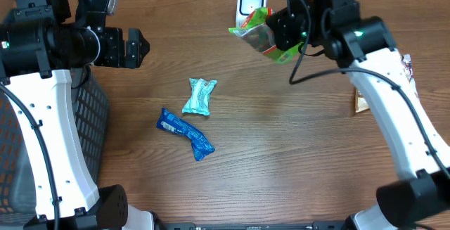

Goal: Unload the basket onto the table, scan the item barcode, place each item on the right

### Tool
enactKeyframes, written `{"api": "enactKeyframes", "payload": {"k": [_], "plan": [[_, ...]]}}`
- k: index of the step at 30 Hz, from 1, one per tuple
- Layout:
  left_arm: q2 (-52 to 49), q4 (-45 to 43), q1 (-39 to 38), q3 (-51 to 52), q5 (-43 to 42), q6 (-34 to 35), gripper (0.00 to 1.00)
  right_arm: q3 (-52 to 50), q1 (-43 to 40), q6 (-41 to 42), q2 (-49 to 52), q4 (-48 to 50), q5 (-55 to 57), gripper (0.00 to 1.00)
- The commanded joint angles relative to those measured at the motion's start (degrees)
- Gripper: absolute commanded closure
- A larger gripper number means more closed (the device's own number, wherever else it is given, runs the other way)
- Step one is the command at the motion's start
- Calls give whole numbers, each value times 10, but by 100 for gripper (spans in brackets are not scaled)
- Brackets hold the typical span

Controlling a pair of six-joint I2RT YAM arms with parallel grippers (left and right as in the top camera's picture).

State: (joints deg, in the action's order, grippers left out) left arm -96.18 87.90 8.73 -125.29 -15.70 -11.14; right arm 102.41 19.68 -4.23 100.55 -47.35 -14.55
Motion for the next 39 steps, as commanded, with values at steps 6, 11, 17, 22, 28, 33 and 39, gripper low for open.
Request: {"api": "enactKeyframes", "payload": {"k": [6,11,17,22,28,33,39], "plan": [[-1,-1,-1,-12,-8,-4,1,3,18,269,113,-71,344,96],[-1,0,-1,-12,-8,-4,0,-4,49,329,186,-80,628,96],[-1,-1,-1,-12,-8,-4,0,-5,91,375,244,-122,646,96],[-1,-1,-1,-12,-8,-4,1,-5,178,339,271,-112,578,94],[-1,-1,-1,-12,-8,-4,0,-3,233,229,275,-101,416,42],[-1,-1,-1,-12,-8,-4,0,38,249,199,267,-170,323,37],[-1,-1,-1,-12,-8,-4,0,119,186,207,231,-237,242,28]]}}
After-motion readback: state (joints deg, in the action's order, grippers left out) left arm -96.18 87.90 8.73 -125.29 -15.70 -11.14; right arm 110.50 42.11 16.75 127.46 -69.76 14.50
